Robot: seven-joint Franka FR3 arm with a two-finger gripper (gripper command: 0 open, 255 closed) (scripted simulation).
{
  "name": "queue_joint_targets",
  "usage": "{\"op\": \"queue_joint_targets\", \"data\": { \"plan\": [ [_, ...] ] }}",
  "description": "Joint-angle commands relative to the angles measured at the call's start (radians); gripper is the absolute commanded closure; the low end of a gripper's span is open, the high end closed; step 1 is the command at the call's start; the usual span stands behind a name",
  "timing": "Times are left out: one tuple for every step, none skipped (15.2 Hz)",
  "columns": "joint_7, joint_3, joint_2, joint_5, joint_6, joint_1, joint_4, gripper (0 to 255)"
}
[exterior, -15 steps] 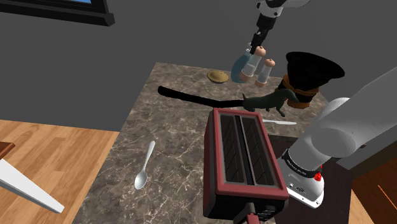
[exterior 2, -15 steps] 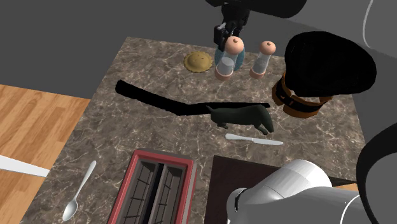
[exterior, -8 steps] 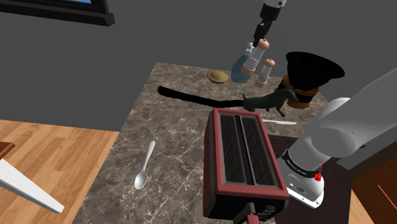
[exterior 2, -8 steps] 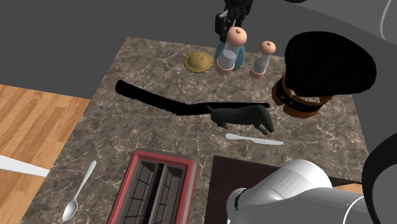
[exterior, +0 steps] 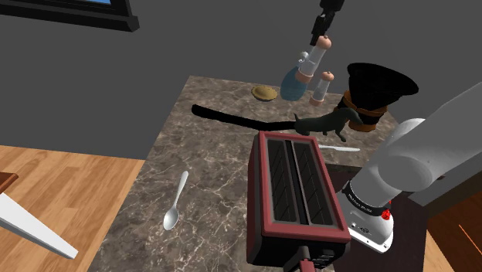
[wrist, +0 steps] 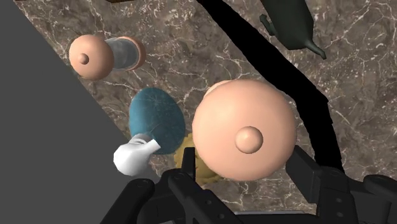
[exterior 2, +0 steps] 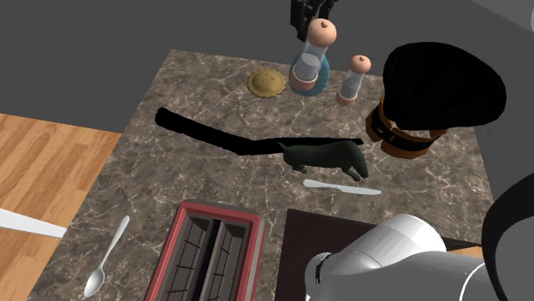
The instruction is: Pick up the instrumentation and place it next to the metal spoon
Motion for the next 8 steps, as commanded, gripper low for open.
{"op": "queue_joint_targets", "data": {
  "plan": [
    [-0.004, 0.0, 0.003, 0.002, -0.028, 0.001, 0.03, 255],
    [-0.005, 0.001, 0.005, 0.003, -0.041, 0.001, 0.046, 255],
    [-0.006, 0.001, 0.007, 0.004, -0.054, 0.002, 0.061, 255],
    [-0.008, 0.001, 0.01, 0.006, -0.068, 0.002, 0.078, 255],
    [-0.009, 0.002, 0.013, 0.007, -0.081, 0.003, 0.094, 255],
    [-0.01, 0.002, 0.016, 0.009, -0.095, 0.004, 0.11, 255],
    [-0.012, 0.002, 0.02, 0.01, -0.108, 0.004, 0.127, 255],
    [-0.014, 0.002, 0.024, 0.012, -0.122, 0.005, 0.144, 255]
  ]
}}
